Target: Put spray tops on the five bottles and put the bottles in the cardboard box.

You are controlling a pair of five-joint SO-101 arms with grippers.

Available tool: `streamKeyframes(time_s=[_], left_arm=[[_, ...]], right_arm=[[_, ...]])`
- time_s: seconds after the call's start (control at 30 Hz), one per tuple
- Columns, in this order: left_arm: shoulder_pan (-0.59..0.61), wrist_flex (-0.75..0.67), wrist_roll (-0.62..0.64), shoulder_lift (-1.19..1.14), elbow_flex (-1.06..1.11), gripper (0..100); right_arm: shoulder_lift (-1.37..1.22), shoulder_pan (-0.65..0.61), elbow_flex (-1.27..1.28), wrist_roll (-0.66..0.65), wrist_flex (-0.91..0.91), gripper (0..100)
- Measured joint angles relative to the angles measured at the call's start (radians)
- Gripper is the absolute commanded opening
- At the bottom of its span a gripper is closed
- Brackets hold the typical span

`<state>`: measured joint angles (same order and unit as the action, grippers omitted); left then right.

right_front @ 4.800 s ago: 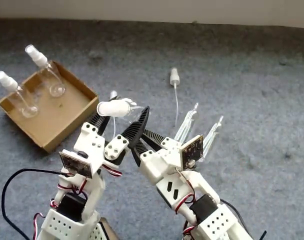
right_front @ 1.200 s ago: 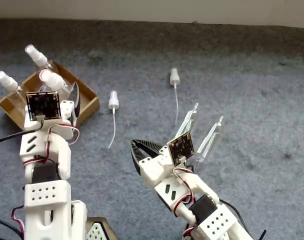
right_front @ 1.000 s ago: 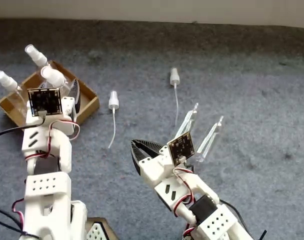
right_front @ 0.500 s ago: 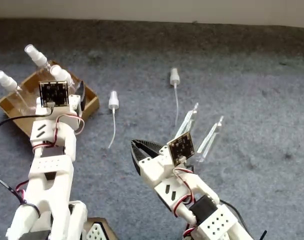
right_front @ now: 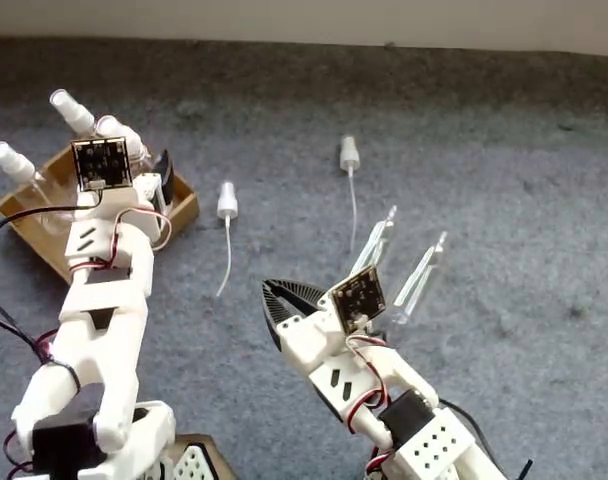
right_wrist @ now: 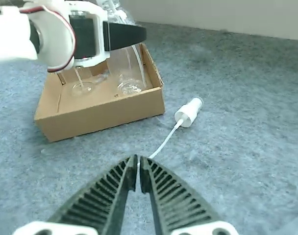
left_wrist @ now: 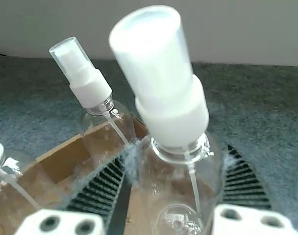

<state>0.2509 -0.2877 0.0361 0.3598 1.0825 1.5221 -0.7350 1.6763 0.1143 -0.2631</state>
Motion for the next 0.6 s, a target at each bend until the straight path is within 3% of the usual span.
streamKeyframes(time_s=[0.27,0.6], left_arm=[[-0.006,-0.161,0.000,-0.124,0.000,15],[-0.006,-0.250,0.000,-0.221,0.000,15]], right_arm=[[0.000,0.000,0.000,-0.038,0.000,0.9],[0.000,0.000,0.000,-0.041,0.000,0.9]])
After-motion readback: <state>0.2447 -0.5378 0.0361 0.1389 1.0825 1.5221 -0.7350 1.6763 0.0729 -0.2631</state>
